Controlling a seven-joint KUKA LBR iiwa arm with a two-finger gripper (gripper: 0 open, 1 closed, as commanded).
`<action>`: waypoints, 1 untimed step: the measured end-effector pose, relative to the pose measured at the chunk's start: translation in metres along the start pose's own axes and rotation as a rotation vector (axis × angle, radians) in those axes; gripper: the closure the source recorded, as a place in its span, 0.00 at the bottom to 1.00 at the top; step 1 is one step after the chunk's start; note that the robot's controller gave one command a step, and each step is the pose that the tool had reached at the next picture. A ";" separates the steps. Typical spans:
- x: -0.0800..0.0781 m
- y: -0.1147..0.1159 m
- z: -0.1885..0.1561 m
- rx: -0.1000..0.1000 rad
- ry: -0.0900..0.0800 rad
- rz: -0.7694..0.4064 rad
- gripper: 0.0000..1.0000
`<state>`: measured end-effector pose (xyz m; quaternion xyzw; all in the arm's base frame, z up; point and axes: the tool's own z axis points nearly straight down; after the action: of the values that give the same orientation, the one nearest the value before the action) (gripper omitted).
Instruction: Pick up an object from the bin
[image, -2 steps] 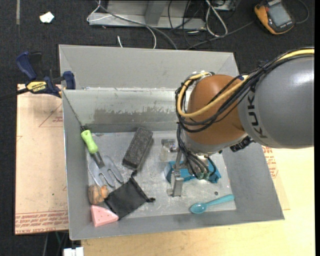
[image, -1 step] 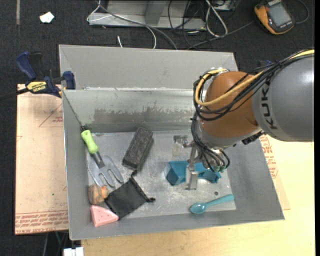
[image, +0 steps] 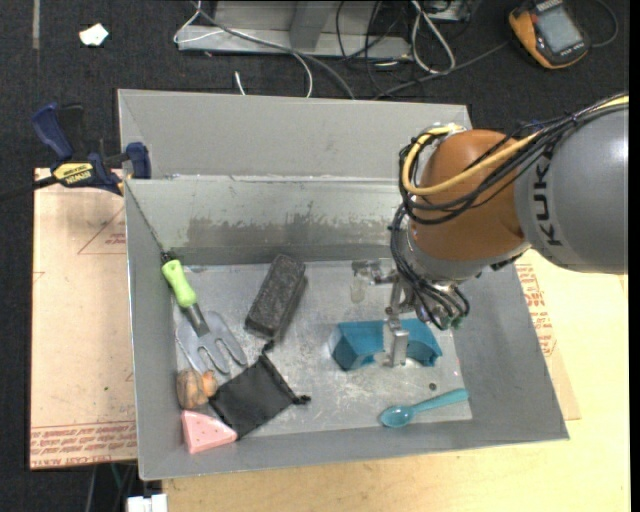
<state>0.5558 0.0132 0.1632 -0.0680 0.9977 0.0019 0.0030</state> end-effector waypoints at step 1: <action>0.006 -0.001 0.013 0.001 0.005 0.071 0.00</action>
Offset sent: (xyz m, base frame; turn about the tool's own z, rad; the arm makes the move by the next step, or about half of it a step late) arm 0.0055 0.0106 -0.0643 0.0961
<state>0.5499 0.0115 0.1504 -0.0326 0.9995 0.0016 0.0005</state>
